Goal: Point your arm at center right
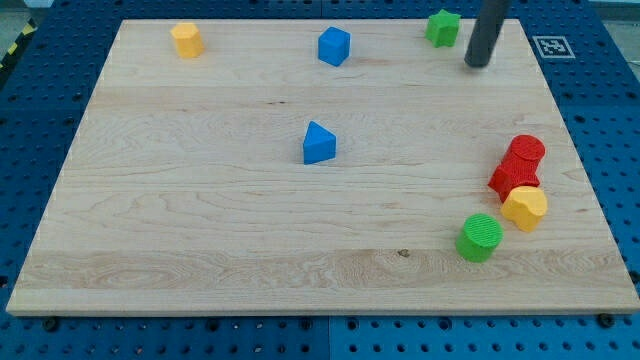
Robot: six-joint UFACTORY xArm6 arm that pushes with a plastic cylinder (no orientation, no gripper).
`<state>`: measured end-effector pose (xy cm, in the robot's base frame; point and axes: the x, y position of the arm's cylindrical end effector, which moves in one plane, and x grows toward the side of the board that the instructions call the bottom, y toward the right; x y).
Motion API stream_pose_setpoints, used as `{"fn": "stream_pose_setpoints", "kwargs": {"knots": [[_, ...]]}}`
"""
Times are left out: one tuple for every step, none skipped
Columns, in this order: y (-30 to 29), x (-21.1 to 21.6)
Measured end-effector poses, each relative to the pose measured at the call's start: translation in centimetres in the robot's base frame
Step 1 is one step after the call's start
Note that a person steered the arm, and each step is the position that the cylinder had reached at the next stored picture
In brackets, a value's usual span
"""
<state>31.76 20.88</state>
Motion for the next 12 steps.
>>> {"fn": "stream_pose_setpoints", "kwargs": {"knots": [[0.0,1.6],[-2.4,2.3],[-9.6,2.9],[-11.4,2.9],[-13.6,2.9],[-22.9,2.9],[-32.9,2.9],[-37.1,2.9],[-38.2,4.4],[-39.2,12.0],[-39.2,15.6],[-38.6,16.3]]}}
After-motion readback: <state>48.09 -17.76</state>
